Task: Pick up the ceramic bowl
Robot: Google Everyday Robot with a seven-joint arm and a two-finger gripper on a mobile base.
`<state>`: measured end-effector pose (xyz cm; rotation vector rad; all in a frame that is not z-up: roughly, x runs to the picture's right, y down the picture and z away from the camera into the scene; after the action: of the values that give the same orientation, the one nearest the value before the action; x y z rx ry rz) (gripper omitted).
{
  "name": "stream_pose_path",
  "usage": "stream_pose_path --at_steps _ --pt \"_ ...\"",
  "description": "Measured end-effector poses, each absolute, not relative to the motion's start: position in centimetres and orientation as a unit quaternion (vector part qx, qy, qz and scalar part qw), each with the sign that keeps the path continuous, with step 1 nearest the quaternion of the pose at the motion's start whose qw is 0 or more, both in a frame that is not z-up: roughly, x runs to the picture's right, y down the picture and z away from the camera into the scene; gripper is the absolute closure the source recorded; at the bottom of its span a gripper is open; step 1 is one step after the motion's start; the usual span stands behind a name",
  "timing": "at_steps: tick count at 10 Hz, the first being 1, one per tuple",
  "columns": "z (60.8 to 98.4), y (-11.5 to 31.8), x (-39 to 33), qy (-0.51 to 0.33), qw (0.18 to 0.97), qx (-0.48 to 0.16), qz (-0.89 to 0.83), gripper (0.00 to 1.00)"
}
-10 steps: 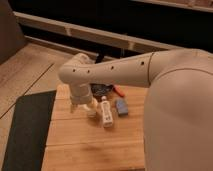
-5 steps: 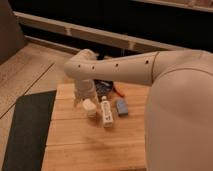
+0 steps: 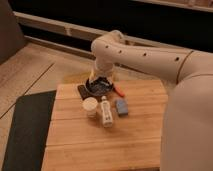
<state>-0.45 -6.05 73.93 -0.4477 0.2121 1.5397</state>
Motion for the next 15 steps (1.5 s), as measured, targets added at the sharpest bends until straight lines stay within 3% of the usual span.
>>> stream_pose_path --at_steps 9,12,15 --pt "73.9 -9.1 1.5 0.06 0.722 -0.183 0.664 0.35" --pt "77.0 -10.9 3.0 0.037 0.757 -0.186 0.625 0.35" --pt "81.8 -10.9 5.2 0.068 0.765 -0.199 0.609 0.35"
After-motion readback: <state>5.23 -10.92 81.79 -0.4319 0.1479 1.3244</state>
